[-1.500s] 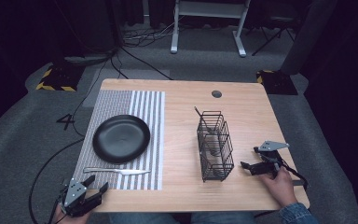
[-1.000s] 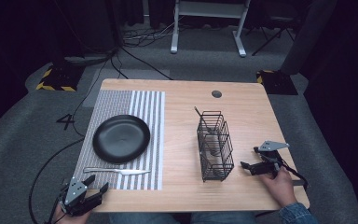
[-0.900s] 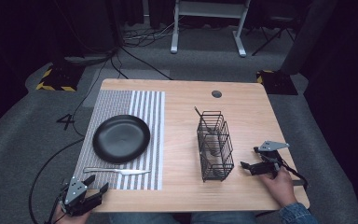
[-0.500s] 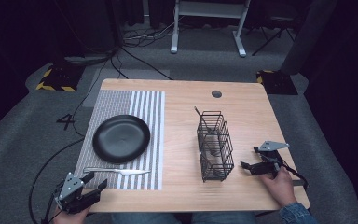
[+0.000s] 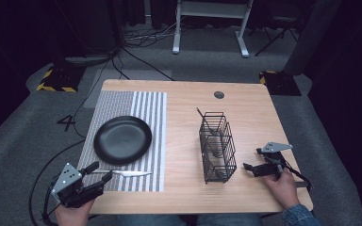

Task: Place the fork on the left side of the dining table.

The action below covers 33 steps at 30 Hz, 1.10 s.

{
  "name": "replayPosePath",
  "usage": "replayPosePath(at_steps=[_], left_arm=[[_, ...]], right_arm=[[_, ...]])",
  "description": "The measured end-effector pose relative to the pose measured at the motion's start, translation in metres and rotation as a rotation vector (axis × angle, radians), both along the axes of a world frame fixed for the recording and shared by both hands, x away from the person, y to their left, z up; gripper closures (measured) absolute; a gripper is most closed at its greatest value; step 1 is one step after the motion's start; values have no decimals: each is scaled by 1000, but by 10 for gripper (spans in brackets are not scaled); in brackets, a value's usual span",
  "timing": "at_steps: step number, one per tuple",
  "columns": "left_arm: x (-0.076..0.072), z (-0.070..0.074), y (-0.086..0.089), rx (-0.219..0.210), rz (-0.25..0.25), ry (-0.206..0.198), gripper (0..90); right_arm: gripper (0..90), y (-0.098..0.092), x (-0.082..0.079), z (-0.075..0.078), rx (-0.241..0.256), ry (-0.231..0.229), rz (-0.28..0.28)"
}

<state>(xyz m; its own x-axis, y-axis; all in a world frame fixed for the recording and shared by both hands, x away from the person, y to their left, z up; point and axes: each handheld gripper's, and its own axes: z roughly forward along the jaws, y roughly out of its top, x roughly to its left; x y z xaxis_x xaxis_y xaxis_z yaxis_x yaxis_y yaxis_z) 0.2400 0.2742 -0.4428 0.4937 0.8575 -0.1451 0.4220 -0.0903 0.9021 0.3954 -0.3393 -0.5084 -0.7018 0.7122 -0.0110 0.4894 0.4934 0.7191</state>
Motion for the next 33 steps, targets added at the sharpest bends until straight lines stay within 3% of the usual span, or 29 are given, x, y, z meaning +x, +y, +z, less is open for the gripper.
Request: replayPosePath(at_steps=[6, 10, 19, 29, 33], left_arm=[[4, 16, -12, 14, -15, -3, 372], [10, 30, -16, 46, -3, 12, 375], [21, 46, -23, -2, -18, -10, 382], [43, 62, -46, -16, -83, -57, 384], [56, 68, -63, -18, -117, -74, 385]], right_arm=[[56, 0, 0, 0, 0, 0, 0], [64, 0, 0, 0, -1, -3, 2], [81, -1, -1, 0, 3, -5, 15], [81, -1, -1, 0, 3, -5, 15], [81, -1, -1, 0, 3, -5, 15]])
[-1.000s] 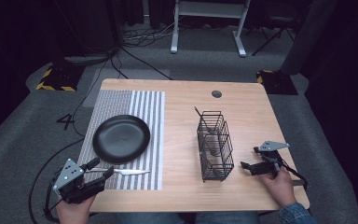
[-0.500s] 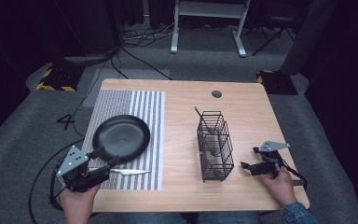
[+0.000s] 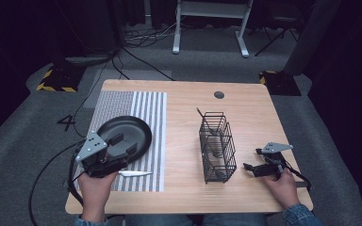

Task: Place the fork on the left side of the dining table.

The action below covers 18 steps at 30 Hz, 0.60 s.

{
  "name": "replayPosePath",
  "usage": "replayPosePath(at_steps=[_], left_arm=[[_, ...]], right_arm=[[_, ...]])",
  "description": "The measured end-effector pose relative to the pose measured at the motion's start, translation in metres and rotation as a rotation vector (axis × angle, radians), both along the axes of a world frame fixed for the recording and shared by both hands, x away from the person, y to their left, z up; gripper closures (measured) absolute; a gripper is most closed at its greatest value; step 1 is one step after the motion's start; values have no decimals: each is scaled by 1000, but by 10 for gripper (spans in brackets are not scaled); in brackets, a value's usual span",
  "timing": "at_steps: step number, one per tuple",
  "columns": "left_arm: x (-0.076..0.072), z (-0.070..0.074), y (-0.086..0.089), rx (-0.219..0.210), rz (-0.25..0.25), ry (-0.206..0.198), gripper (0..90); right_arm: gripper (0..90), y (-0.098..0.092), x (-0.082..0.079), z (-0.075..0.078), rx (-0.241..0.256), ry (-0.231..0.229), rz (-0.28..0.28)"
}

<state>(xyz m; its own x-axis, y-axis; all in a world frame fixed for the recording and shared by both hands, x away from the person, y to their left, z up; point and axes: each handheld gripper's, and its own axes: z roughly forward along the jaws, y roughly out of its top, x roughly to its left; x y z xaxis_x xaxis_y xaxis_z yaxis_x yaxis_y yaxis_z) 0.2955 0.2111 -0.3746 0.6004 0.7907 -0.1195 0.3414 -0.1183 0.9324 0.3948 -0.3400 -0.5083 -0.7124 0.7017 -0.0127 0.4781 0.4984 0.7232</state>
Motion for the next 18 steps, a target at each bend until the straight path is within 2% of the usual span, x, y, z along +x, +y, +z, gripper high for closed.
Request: replayPosePath(at_steps=[6, 11, 18], left_arm=[[15, 2, -14, -5, -30, 13, 386], [30, 8, -29, -32, -76, 13, 393], [48, 10, -49, -19, -105, 15, 397]], right_arm=[[81, 0, 0, 0, -2, 1, 0], [81, 0, 0, 0, 0, 1, 0], [81, 0, 0, 0, 0, 1, 0]])
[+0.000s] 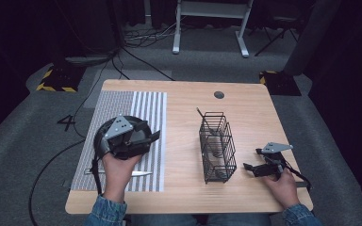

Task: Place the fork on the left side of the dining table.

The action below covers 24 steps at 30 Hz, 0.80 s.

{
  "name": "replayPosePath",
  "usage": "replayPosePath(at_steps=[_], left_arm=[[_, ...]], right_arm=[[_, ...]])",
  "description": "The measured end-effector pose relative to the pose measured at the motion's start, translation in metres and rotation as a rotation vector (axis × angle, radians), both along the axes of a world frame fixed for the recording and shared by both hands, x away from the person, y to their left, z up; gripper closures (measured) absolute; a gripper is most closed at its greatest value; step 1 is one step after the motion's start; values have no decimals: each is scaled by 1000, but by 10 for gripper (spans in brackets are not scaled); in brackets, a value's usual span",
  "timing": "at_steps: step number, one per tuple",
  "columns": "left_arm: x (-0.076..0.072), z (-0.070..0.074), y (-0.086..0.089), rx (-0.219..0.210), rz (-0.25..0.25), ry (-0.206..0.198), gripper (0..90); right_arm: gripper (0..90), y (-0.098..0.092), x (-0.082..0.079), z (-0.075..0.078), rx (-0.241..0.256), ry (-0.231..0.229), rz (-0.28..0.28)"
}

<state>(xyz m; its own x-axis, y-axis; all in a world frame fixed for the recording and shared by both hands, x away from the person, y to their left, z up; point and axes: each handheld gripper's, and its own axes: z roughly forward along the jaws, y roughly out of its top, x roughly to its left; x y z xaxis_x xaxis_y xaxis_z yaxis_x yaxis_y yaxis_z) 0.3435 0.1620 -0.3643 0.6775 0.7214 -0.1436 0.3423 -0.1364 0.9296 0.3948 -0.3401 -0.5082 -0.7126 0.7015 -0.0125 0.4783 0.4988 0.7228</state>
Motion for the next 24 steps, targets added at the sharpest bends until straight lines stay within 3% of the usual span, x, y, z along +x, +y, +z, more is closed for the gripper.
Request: replayPosePath(at_steps=[11, 20, 24], left_arm=[[32, 4, -41, 16, -54, 1, 401], [52, 4, -64, 30, -68, 11, 396], [64, -1, -71, 17, -67, 48, 395]], right_arm=[[81, 0, 0, 0, 0, 0, 0], [81, 0, 0, 0, 0, 0, 0], [81, 0, 0, 0, 0, 0, 0]])
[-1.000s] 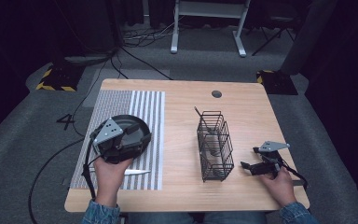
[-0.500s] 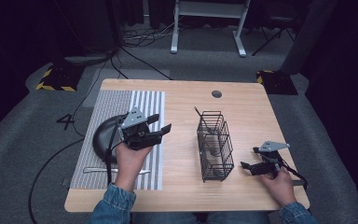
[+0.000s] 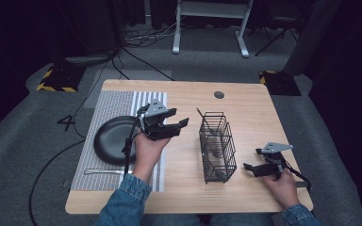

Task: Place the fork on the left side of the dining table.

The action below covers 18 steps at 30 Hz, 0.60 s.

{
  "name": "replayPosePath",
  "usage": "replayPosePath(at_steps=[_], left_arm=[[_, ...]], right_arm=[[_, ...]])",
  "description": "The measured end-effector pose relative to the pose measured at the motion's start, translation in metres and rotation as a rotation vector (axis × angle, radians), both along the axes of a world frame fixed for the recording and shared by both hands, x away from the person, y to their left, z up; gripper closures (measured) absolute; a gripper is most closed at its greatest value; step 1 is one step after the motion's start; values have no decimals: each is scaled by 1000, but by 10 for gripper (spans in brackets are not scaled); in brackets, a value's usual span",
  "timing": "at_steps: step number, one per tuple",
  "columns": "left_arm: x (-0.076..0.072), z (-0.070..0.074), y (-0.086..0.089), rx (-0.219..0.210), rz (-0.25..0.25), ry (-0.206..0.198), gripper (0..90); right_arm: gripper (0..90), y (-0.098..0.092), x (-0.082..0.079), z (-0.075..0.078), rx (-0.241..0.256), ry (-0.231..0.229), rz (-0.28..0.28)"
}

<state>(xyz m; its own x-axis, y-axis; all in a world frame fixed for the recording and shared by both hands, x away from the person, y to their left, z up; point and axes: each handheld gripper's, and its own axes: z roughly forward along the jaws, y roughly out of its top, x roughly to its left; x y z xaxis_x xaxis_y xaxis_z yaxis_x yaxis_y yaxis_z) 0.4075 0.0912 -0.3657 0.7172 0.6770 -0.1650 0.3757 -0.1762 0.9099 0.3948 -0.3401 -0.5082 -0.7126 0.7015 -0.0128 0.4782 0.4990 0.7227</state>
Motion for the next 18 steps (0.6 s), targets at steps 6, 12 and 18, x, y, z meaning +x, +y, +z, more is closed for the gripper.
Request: replayPosePath(at_steps=[6, 12, 18], left_arm=[[15, -5, -13, 4, -1, 30, 396], [25, -8, -29, 34, 7, 39, 408], [35, -14, -36, 26, 9, 69, 420]], right_arm=[[81, 0, 0, 0, 0, 0, 0], [82, 0, 0, 0, 0, -1, 0], [84, 0, 0, 0, 0, -1, 1]])
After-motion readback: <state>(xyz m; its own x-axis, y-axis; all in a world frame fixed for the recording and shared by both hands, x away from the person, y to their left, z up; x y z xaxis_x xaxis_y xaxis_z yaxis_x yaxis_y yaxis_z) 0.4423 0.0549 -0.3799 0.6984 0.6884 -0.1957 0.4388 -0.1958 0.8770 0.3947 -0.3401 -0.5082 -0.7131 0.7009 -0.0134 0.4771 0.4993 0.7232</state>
